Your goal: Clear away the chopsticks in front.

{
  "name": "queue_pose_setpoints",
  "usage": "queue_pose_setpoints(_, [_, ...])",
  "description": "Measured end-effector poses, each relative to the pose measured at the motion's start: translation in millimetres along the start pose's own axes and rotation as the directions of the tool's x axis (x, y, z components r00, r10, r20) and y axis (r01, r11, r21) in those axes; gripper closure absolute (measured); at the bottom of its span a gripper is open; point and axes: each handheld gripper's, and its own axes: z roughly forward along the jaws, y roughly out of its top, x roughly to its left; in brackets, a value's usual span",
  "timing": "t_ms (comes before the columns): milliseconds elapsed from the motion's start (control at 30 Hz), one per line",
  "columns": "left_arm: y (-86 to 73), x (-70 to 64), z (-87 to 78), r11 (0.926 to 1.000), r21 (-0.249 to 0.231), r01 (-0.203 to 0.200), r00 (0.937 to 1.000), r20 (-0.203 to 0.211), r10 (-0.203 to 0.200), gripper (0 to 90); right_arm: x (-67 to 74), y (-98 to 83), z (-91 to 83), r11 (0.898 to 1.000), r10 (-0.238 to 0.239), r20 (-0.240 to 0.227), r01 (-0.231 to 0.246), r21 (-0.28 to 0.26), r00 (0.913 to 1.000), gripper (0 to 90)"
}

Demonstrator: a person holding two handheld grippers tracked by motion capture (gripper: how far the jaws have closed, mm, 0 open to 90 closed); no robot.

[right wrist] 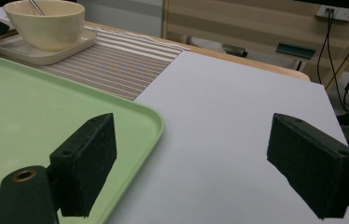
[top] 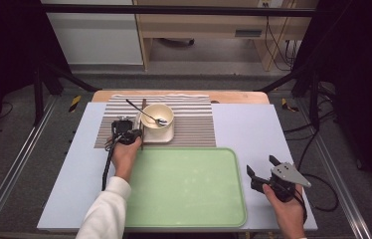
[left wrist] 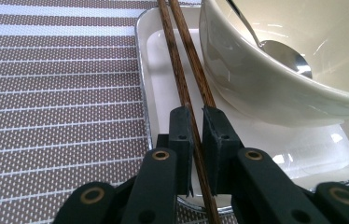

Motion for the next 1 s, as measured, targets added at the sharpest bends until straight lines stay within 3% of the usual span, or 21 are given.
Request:
queue_pose_setpoints(400, [-1.8,-3.1,-0.5,0.9998,-0.017,0.008,0.9983,-0.057,-0.009,85.5,0.6,0.0,0.5,1.000,0.000,-0.010,0.000,-0.002,0.9999,16.0])
queue_pose_setpoints(667, [-1.9,-1.6,-9.7,0.9950,-0.071,0.070,0.9957,-0.057,-0.074,85.6,0.6,-0.1,0.8,1.000,-0.001,-0.012,0.001,-0.003,0.9999,16.0])
queue_pose_setpoints(1000, [0.6,1.6,-18.1,0.9899,-0.086,0.113,0.9927,-0.033,-0.116,85.6,0.7,-0.3,1.1,1.000,-0.002,-0.013,0.002,0.002,0.9999,16.1])
